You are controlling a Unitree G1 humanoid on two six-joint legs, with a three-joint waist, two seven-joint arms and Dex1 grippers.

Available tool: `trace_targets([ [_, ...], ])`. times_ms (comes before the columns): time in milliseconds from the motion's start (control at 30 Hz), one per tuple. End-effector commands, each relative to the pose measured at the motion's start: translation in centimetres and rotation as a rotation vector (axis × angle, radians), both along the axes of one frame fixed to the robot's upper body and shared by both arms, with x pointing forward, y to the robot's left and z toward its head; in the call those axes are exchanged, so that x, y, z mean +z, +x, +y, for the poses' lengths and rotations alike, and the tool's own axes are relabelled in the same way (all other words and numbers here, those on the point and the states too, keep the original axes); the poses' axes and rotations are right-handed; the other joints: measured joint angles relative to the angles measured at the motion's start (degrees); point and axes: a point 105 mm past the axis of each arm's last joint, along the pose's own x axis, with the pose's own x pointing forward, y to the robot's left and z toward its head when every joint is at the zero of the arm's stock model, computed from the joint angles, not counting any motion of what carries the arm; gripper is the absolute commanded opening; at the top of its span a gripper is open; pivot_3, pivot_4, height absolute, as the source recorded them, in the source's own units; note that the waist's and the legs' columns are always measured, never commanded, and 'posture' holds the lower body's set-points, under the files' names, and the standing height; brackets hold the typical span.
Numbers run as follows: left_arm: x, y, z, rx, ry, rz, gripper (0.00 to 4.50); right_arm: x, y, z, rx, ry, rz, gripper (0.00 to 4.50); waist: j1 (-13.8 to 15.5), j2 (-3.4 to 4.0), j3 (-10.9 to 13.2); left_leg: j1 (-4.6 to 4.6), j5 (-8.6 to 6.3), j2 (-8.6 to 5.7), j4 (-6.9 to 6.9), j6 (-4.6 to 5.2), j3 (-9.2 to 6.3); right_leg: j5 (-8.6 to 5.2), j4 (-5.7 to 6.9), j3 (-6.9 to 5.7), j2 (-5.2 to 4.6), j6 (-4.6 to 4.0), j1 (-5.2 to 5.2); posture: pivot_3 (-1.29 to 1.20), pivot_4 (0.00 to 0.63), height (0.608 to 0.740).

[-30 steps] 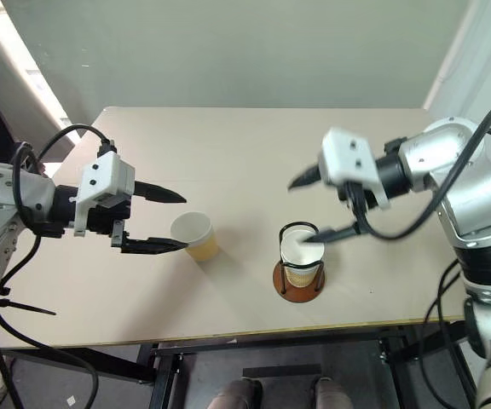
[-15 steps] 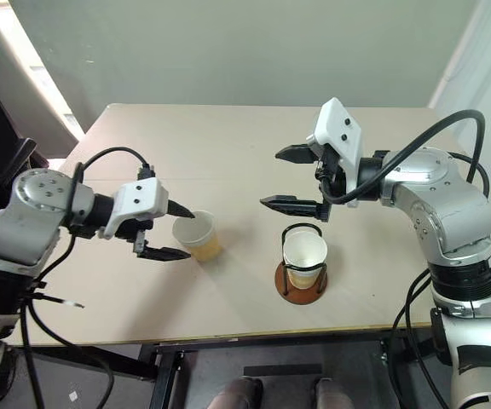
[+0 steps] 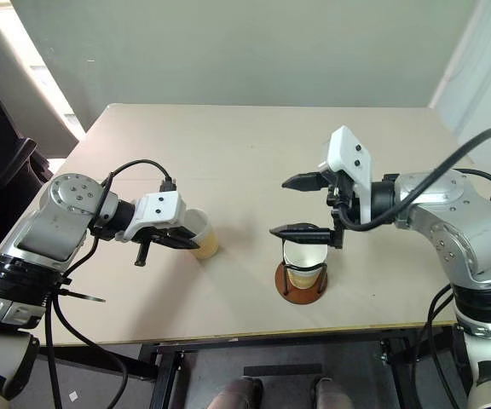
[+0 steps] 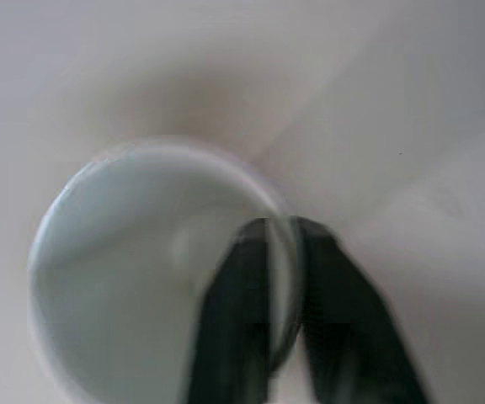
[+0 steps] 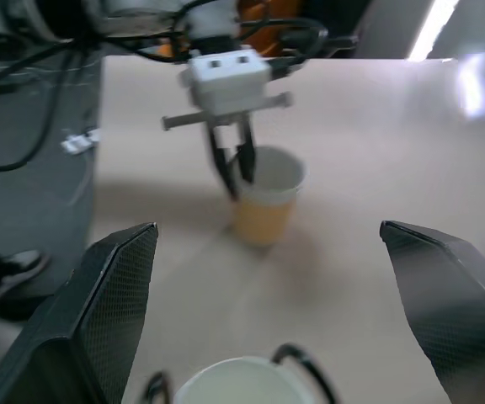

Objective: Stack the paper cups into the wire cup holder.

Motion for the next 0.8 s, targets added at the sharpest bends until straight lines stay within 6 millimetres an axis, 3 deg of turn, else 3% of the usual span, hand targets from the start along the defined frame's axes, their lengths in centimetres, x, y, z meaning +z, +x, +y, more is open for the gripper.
trace_targets([
  [33, 1.7, 0.3, -0.3, -0.025, -0.010, -0.050, 0.01, 1.4, -1.2, -0.7, 0.022, 0.024, -0.039, 4.40, 0.0, 0.00, 0.0, 0.00, 0.01, 0.00, 0.02, 0.02, 0.00, 0.00, 0.00, 0.00, 0.00, 0.00, 0.00, 0.00, 0.150, 0.740],
  [133, 2.8, 0.6, 0.1, -0.022, -0.029, -0.068, 0.01, 1.5, -1.5, -1.8, 0.014, 0.017, -0.021, 4.40, 0.1, -0.01, 0.0, -0.01, 0.02, 0.00, 0.10, 0.03, 0.00, 0.00, 0.01, 0.00, 0.00, -0.01, 0.03, 0.00, 0.150, 0.740],
  [300, 8.1, 0.2, -0.1, -0.086, -0.139, -0.137, 0.01, 2.1, -3.4, -6.0, -0.008, 0.036, 0.063, 4.40, 0.6, -0.02, 0.0, -0.21, 0.01, -0.03, 0.23, 0.09, -0.01, -0.03, -0.16, 0.00, 0.00, -0.06, 0.03, 0.00, 0.150, 0.740],
  [433, 12.8, -1.5, -3.8, -0.292, -0.288, -0.189, 0.01, 2.6, -4.2, -8.2, -0.074, 0.036, 0.055, 4.40, 0.8, -0.03, 0.0, -0.40, 0.01, -0.08, 0.34, 0.10, 0.04, -0.01, -0.33, 0.02, -0.02, 0.02, 0.00, 0.00, 0.150, 0.740],
  [533, 16.7, -4.7, -7.1, -0.515, -0.519, -0.122, 0.01, 2.9, -3.9, -9.1, -0.122, 0.029, 0.026, 4.40, 0.8, -0.03, 0.0, -0.42, -0.02, -0.12, 0.38, 0.15, 0.13, 0.20, -0.36, 0.09, -0.07, 0.53, 0.01, 0.00, 0.150, 0.740],
  [600, 16.8, -5.5, -8.2, -0.591, -0.505, -0.098, 0.01, 3.1, -3.7, -9.5, -0.140, 0.021, 0.011, 4.40, 0.7, -0.03, 0.0, -0.43, -0.11, -0.13, 0.38, 0.32, 0.18, 0.33, -0.41, 0.11, -0.07, 0.78, 0.01, 0.00, 0.150, 0.740],
  [800, 15.2, -5.3, -12.0, -0.752, -0.400, -0.091, 0.01, 3.2, -3.9, -9.4, -0.137, 0.003, -0.003, 4.40, 0.4, 0.11, -0.1, -0.22, -0.17, -0.09, 0.49, 0.50, 0.28, 0.23, -0.35, 0.19, -0.07, 0.99, 0.18, 0.00, 0.150, 0.740],
])
